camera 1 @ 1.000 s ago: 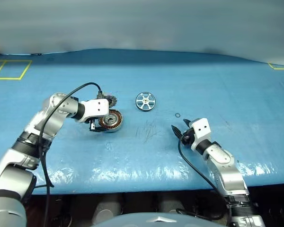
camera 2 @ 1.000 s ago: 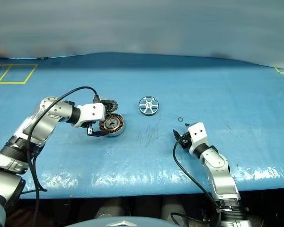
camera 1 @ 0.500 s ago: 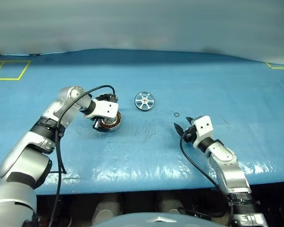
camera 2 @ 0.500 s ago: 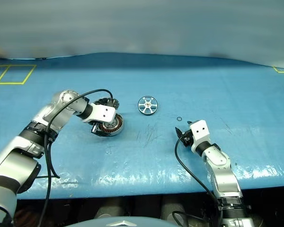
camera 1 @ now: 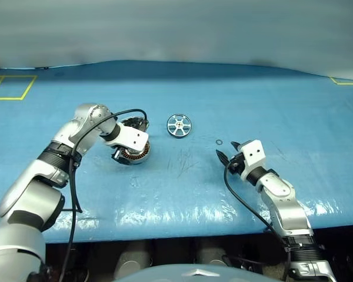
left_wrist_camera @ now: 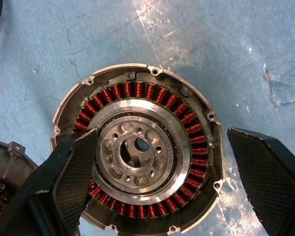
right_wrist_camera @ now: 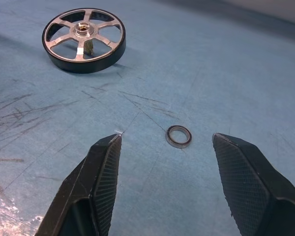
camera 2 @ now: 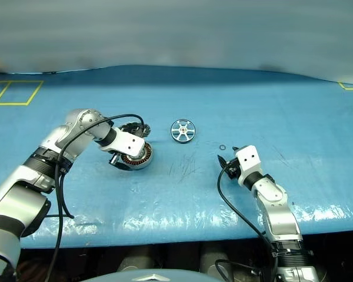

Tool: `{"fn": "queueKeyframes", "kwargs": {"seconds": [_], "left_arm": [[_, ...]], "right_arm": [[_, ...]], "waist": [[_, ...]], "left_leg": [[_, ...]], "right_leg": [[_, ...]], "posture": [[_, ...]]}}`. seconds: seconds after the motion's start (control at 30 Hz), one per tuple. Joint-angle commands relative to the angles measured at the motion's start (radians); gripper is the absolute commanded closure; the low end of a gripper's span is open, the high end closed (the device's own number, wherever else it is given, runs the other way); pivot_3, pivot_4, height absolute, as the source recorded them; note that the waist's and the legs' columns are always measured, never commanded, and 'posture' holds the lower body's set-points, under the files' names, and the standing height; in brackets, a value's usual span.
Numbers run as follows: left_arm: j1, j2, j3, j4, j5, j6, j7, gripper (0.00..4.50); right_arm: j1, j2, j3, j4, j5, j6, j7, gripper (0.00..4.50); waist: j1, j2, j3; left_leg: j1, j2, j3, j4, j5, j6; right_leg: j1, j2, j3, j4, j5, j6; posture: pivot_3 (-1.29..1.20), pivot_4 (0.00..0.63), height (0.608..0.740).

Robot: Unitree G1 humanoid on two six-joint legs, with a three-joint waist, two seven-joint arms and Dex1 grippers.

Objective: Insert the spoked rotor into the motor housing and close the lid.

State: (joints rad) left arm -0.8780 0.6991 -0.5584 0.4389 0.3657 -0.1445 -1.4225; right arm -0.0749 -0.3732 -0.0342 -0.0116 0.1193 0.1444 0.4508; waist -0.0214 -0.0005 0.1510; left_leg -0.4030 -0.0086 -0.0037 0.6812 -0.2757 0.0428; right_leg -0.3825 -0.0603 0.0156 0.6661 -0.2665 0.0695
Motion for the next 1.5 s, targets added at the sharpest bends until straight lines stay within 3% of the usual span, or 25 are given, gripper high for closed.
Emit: {"fn": "queueKeyframes", "kwargs": {"seconds": [0.03, 0.47, 0.93, 1.5], "left_arm": [[0.038, 0.008, -0.042, 0.008, 0.048, -0.027, -0.014, 0.04], [-0.009, -0.001, 0.049, -0.080, -0.007, -0.008, 0.000, 0.04], [0.069, 0.096, 0.069, -0.269, -0.021, 0.030, -0.026, 0.04], [0.102, 0.122, 0.076, -0.278, 0.033, 0.026, 0.047, 0.04]], "right_arm": [[-0.010, -0.009, -0.014, -0.027, 0.004, 0.003, -0.001, 1.39], [0.001, -0.011, -0.011, -0.033, 0.004, 0.008, -0.001, 1.39], [-0.016, -0.036, -0.003, -0.032, 0.003, 0.029, 0.031, 1.39], [-0.038, -0.045, 0.005, -0.024, -0.002, 0.045, 0.049, 1.39]], "waist": [[0.000, 0.000, 0.000], [0.003, 0.000, 0.000], [0.001, 0.000, 0.000], [0.003, 0.000, 0.000]], "left_leg": [[0.000, 0.000, 0.000, 0.000, 0.000, 0.000], [0.001, 0.000, 0.000, 0.002, 0.000, 0.000], [0.000, 0.000, 0.000, 0.001, 0.000, 0.000], [-0.001, 0.000, 0.000, 0.002, 0.000, 0.000]], "right_leg": [[0.000, 0.000, 0.000, 0.000, 0.000, 0.000], [0.001, 0.000, 0.000, 0.002, 0.000, 0.000], [-0.001, 0.000, 0.000, 0.002, 0.000, 0.000], [-0.001, 0.000, 0.000, 0.002, 0.000, 0.000]], "posture": [[0.00, 0.150, 0.740], [0.00, 0.150, 0.740], [0.00, 0.150, 0.740], [0.00, 0.150, 0.740]]}}
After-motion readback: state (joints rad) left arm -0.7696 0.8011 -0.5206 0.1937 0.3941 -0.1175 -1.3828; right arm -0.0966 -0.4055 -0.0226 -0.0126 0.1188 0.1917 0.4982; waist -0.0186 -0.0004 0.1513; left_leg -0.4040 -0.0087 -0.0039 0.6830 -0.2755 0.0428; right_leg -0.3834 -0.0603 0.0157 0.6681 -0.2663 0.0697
